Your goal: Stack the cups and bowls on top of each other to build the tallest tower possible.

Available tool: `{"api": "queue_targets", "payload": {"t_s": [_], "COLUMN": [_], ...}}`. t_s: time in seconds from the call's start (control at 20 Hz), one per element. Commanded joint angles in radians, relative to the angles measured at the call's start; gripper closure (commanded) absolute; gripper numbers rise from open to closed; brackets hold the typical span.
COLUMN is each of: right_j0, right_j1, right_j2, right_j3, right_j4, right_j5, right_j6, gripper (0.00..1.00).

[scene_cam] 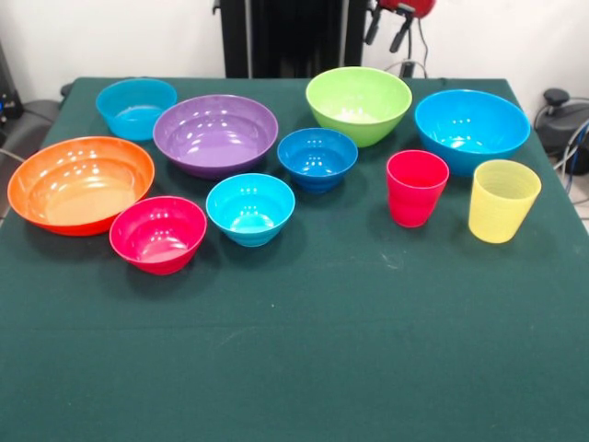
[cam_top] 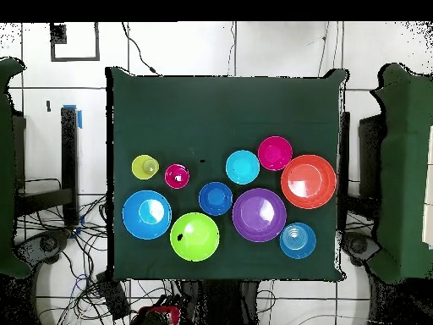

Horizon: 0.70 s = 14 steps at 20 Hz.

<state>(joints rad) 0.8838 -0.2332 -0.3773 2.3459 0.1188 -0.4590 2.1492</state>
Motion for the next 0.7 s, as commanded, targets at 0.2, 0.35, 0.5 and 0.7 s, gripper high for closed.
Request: {"api": "queue_targets", "payload": {"t_s": [0.2,0.35,0.5,0.7], "right_j0": [-0.029,-0.028,-0.029,-0.041], "right_j1": [0.100,0.112,0.125,0.132], "right_j2": [0.138,0.140,0.142,0.148], "right_j3": [-0.140,-0.150,-0.158,-0.175], "right_j4": [-0.009,-0.006,-0.005,-0.009], "right_j5": [0.040,0.033,0.019,0.019], "right_j6": [0.095,0.096,0.100,0.096], "gripper": [0.00,0.00,0.00,0.00]}}
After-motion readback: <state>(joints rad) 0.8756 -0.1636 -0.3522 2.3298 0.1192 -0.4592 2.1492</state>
